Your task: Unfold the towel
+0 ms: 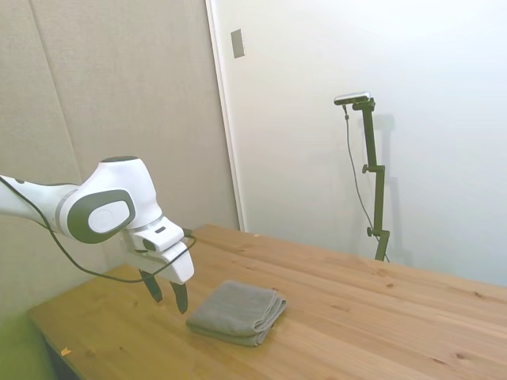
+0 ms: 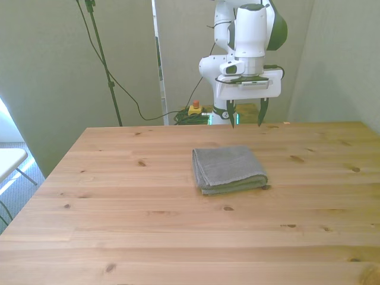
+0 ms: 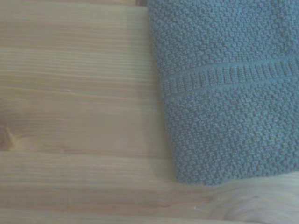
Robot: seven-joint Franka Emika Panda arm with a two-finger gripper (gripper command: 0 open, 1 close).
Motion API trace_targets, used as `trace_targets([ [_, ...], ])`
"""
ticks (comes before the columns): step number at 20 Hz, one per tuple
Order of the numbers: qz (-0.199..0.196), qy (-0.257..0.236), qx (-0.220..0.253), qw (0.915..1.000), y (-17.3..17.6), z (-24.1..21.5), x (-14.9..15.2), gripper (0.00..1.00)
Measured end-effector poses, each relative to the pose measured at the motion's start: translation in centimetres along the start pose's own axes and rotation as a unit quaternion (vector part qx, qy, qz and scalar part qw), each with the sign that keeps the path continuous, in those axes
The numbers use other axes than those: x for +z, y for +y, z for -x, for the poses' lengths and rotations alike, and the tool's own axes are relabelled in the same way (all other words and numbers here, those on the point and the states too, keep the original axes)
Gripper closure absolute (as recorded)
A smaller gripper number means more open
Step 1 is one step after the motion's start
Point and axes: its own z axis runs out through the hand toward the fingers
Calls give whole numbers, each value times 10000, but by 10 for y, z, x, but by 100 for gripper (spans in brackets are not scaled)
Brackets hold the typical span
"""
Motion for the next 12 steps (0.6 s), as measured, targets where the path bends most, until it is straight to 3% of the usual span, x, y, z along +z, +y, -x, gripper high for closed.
trace_targets([
  [4, 6, -63, 120, 9999, 6, -9, 5, 0],
  [9, -156, -53, 987, 9950, 47, -103, 7, 0],
  [12, -299, -205, 1232, 9917, 71, -144, 16, 0],
])
